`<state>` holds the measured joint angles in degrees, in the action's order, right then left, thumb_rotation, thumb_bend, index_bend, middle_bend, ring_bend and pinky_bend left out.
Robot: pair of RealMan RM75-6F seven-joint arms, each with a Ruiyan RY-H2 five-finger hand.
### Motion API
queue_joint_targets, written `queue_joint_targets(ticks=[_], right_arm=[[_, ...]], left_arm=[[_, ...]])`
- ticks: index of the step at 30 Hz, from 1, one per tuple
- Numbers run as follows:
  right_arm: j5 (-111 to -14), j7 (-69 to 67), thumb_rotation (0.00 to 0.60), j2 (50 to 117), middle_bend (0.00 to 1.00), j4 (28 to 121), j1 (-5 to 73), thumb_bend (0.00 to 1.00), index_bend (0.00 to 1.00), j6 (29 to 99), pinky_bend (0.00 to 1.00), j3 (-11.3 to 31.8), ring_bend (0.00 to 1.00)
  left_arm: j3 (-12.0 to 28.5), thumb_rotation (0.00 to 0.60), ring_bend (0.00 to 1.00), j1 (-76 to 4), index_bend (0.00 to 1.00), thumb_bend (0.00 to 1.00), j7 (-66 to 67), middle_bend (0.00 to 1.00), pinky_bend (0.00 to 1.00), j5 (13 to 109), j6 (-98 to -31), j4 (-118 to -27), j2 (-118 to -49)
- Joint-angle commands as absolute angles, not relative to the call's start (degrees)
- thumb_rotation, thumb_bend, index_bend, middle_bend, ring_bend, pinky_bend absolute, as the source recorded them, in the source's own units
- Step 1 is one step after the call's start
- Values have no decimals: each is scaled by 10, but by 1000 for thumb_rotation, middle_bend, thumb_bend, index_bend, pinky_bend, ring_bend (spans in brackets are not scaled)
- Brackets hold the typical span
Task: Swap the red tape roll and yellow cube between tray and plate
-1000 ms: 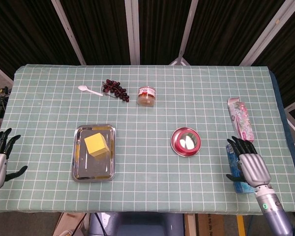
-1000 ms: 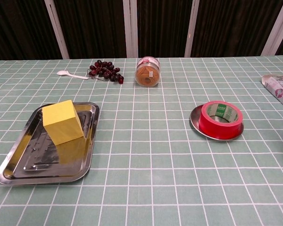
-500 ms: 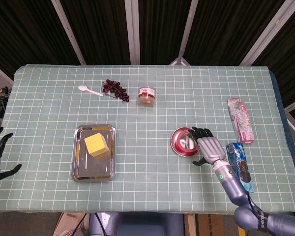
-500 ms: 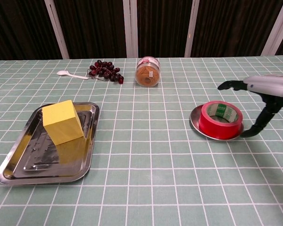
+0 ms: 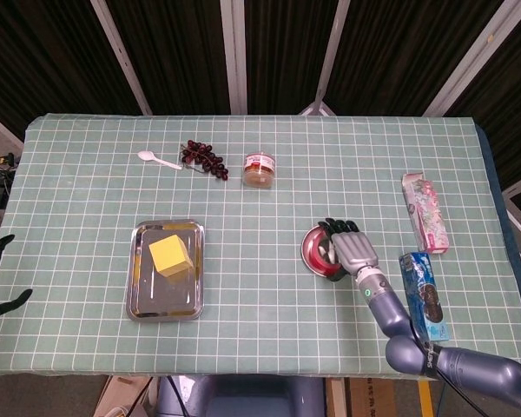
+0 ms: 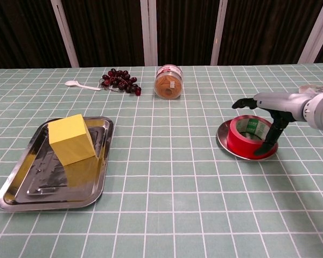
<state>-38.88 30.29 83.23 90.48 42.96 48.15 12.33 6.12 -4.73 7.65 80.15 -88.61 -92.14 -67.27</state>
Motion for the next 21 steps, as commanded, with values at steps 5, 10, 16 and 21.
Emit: queue_joint_targets(ticks=[5, 10, 16, 21], right_arm=[[-385, 293, 600, 831, 29, 895, 440, 14, 138, 479, 156, 115, 158], [-397, 285, 600, 840, 127, 885, 443, 14, 237, 484, 266, 106, 278], [-412, 279, 600, 854, 240, 868, 449, 17, 366, 492, 357, 100, 373], [-438, 268, 600, 862, 282, 860, 450, 63, 439, 514, 381, 106, 409]], left_arm=[[63, 600, 0, -46, 164, 67, 79, 0, 8, 803, -891, -924, -675], [63, 600, 0, -45, 164, 67, 81, 0, 9, 804, -894, -925, -677], [67, 600, 0, -44, 164, 66, 80, 0, 9, 799, -893, -924, -679], [68, 600, 0, -43, 163, 67, 78, 0, 10, 796, -893, -926, -678]])
